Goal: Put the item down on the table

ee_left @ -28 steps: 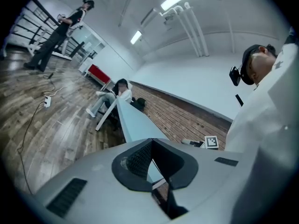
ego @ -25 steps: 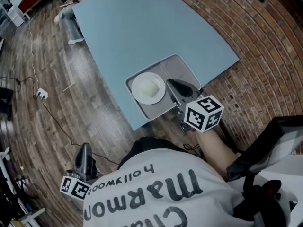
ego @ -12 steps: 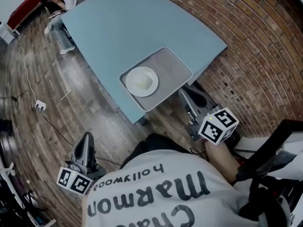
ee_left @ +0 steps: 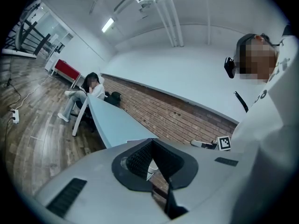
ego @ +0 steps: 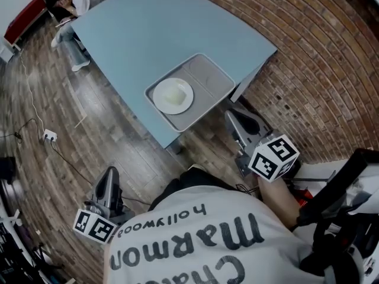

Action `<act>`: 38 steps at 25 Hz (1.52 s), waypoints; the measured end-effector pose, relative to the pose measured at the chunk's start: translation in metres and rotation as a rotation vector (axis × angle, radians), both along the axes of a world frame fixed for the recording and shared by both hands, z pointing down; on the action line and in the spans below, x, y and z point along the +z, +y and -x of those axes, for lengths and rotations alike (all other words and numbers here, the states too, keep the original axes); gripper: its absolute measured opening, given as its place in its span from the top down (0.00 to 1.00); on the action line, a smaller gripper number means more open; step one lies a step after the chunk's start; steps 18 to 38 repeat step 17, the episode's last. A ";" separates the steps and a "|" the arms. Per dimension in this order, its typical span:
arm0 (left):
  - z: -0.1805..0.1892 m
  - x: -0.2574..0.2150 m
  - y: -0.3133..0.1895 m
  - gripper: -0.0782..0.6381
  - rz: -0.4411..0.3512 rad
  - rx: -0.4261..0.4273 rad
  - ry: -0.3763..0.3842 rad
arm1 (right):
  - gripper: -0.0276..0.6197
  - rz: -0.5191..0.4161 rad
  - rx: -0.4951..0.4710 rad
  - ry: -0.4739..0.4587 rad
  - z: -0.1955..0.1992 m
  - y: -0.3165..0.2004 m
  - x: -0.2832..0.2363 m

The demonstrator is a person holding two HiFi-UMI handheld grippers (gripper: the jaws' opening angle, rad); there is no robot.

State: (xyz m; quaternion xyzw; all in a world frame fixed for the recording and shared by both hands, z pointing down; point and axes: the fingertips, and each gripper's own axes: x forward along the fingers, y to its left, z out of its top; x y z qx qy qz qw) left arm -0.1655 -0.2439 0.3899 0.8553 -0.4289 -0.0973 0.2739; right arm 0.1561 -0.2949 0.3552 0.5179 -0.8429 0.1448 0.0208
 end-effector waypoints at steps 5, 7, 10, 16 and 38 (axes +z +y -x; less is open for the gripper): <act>-0.003 -0.002 0.004 0.88 -0.010 0.011 -0.009 | 0.94 -0.011 0.010 0.010 -0.003 0.008 -0.006; -0.001 -0.002 0.006 0.88 -0.009 0.013 -0.010 | 0.94 -0.021 0.003 0.009 -0.001 0.009 -0.008; 0.003 0.000 0.012 0.88 -0.003 0.006 -0.009 | 0.94 -0.033 0.012 0.017 0.001 0.010 -0.012; 0.013 -0.001 0.015 0.88 -0.003 -0.019 -0.006 | 0.94 -0.053 0.006 0.042 0.004 0.009 -0.017; 0.015 -0.001 0.015 0.88 -0.004 -0.022 -0.007 | 0.94 -0.052 0.006 0.046 0.004 0.009 -0.017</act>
